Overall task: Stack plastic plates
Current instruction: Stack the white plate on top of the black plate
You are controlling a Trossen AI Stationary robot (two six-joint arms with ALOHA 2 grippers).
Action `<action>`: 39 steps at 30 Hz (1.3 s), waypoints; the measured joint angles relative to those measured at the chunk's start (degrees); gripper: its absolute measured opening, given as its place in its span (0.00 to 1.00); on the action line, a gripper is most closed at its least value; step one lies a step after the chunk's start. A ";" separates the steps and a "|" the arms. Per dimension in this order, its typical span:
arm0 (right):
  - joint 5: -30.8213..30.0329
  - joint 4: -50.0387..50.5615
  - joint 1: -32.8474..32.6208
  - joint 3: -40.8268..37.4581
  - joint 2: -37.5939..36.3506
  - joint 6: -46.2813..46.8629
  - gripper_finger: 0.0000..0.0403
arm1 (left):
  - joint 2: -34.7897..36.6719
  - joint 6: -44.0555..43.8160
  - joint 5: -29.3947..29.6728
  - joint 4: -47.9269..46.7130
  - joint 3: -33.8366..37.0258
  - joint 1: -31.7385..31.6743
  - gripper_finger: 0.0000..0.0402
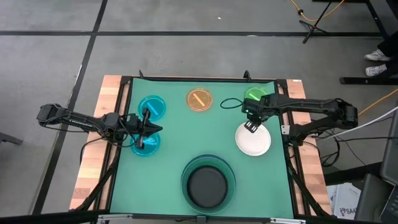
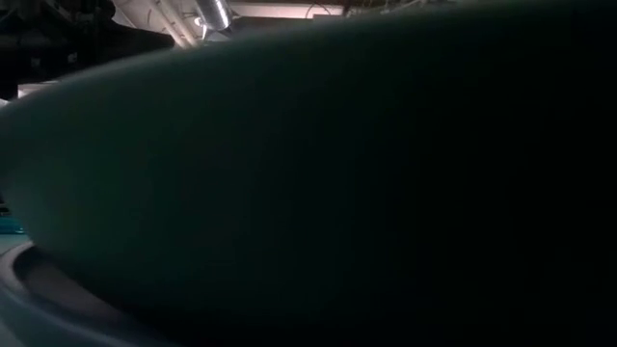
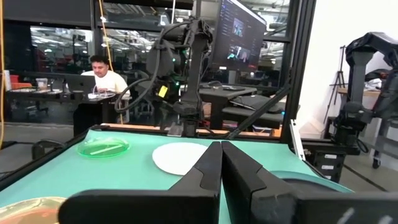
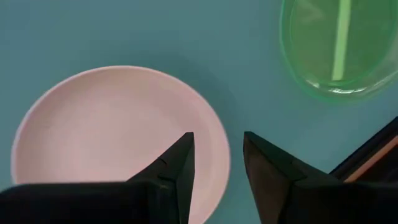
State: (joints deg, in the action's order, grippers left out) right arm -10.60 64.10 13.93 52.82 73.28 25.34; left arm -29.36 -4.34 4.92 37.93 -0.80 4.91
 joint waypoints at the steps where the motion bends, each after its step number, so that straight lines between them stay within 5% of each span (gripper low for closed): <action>1: -0.37 0.01 -0.02 0.00 0.00 -0.07 0.32 | 0.00 0.00 0.20 0.02 0.00 0.00 0.01; 16: 6.13 -1.13 3.91 -0.02 5.68 -12.19 0.32 | 0.00 0.02 0.53 0.04 0.00 -0.02 0.01; 39: 6.27 -5.99 8.69 -0.02 19.42 -30.05 0.32 | 0.00 1.79 0.58 -0.71 0.00 -0.01 0.01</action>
State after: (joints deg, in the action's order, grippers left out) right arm -4.33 58.11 22.62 52.80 92.70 -4.70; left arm -29.36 -2.55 5.50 37.22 -0.80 4.90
